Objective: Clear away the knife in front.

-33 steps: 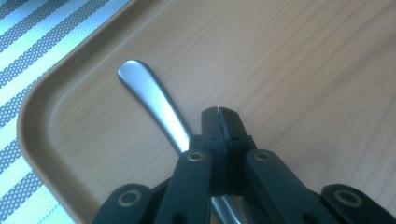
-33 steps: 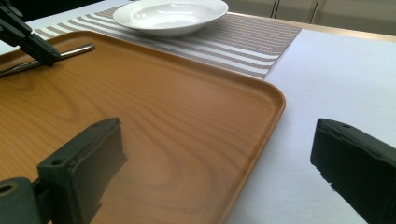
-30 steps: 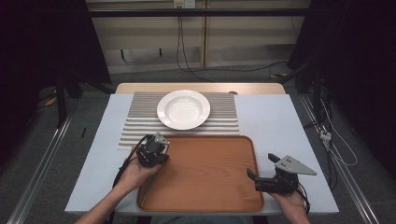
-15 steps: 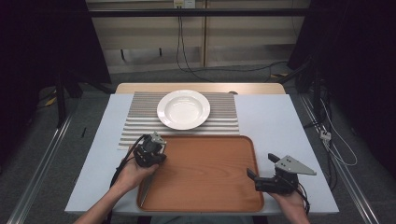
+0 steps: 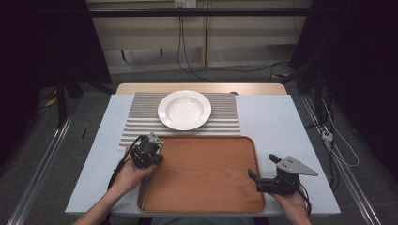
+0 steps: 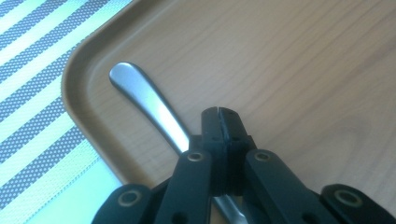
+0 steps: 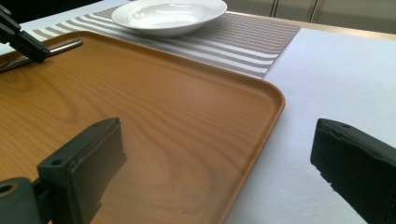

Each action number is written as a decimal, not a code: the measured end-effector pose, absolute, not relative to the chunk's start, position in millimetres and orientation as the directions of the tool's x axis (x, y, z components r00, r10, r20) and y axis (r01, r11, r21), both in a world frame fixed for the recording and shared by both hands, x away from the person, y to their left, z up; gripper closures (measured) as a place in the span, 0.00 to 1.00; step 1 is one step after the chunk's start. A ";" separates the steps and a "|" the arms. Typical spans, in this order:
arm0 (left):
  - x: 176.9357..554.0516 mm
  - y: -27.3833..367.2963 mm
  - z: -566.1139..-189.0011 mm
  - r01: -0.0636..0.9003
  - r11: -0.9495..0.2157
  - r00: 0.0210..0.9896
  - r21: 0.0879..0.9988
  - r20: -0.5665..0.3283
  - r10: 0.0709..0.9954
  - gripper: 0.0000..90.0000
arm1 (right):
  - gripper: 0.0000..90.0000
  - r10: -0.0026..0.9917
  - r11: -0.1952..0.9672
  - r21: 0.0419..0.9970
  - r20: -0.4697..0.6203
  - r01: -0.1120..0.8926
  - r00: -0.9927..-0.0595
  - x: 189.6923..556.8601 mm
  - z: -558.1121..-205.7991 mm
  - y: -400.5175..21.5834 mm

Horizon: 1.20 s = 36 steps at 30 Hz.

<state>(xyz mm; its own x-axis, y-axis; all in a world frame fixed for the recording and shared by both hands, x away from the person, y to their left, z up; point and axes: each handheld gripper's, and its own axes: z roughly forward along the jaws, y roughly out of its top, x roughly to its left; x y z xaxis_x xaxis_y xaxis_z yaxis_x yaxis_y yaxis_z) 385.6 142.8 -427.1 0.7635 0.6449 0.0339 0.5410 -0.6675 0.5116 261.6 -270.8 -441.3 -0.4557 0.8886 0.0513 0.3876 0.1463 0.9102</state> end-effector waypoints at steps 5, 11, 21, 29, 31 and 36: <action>381.2 141.8 -427.3 0.527 -0.679 0.758 0.512 0.079 0.648 1.00 | 0.03 0.889 0.145 0.910 0.052 0.388 -0.455 261.8 -441.4 -270.9; 381.5 146.0 -427.5 0.530 -0.672 0.759 0.517 0.065 0.648 1.00 | 0.03 0.888 0.146 0.910 0.052 0.387 -0.456 261.5 -441.2 -270.8; 380.8 148.2 -426.9 0.543 -0.654 0.752 0.527 0.042 0.658 0.94 | 0.03 0.889 0.143 0.913 0.050 0.382 -0.454 261.2 -440.7 -270.8; 378.3 149.7 -418.4 0.519 -0.602 0.760 0.608 -0.005 0.650 0.64 | 0.03 0.889 0.144 0.914 0.049 0.380 -0.455 260.7 -440.6 -271.2; 377.6 149.4 -415.8 0.509 -0.580 0.753 0.637 -0.003 0.658 0.46 | 0.03 0.890 0.141 0.914 0.051 0.380 -0.453 260.7 -440.5 -271.2; 375.7 151.9 -407.5 0.485 -0.530 0.743 0.696 -0.009 0.669 0.21 | 0.03 0.891 0.139 0.915 0.051 0.379 -0.451 260.5 -440.2 -271.3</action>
